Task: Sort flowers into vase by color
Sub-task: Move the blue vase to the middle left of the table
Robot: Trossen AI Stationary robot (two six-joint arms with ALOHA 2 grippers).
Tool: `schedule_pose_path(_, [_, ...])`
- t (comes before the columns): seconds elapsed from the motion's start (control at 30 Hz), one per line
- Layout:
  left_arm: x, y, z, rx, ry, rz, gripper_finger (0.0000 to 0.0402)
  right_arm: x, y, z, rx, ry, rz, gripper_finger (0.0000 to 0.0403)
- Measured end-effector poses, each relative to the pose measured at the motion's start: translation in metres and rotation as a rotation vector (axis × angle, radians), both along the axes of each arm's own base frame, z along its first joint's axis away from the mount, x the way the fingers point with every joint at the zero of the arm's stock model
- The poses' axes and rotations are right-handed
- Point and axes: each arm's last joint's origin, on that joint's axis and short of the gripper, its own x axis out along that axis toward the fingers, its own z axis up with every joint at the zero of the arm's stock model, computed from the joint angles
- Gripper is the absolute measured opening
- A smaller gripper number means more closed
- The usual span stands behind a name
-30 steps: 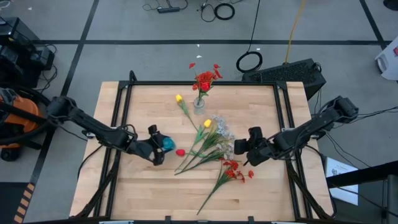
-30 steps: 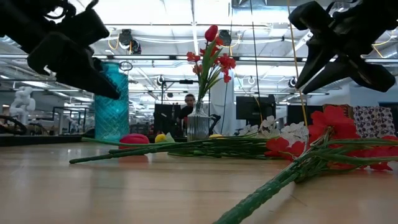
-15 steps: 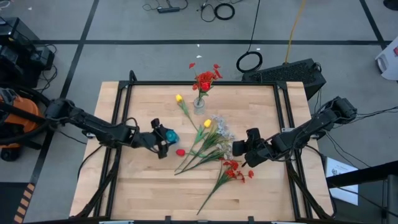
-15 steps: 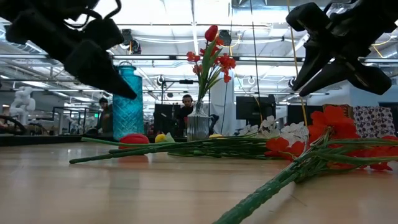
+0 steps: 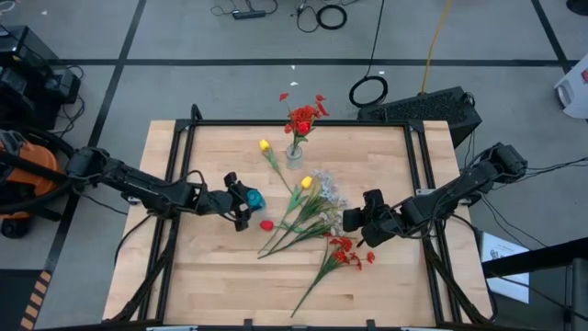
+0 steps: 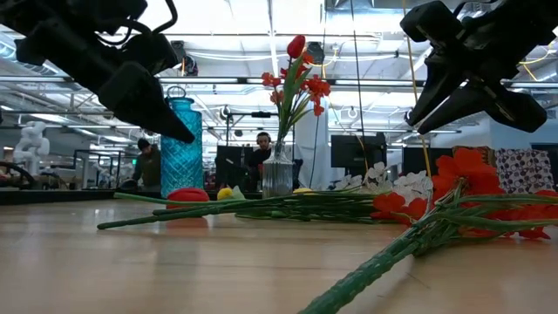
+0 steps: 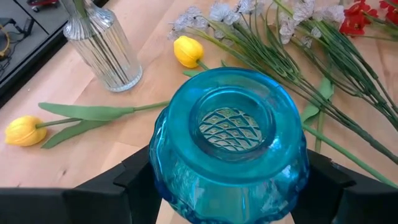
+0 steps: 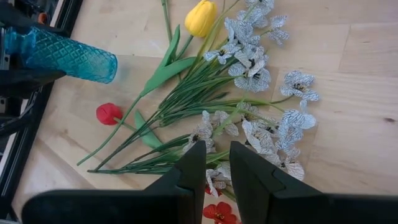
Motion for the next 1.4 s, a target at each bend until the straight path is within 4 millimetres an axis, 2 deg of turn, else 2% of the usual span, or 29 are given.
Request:
schedule_pose_path(0.67, [0.000, 0.000, 0.000, -0.006, 0.002, -0.005, 0.0268, 0.000, 0.000, 0.000, -0.014, 0.008, 0.016, 0.0063])
schedule_pose_path(0.97, [0.000, -0.001, 0.000, -0.020, 0.002, -0.024, 0.0318, 0.000, 0.000, 0.000, -0.017, 0.010, 0.018, 0.0063])
schedule_pose_path(1.13, [0.000, -0.001, 0.000, -0.021, 0.001, -0.026, 0.0326, 0.000, 0.000, 0.000, -0.017, 0.010, 0.019, 0.0063])
schedule_pose_path(1.4, [-0.008, 0.000, 0.018, -0.011, -0.075, -0.042, 0.0327, 0.000, 0.000, 0.000, -0.017, 0.010, 0.019, 0.0063])
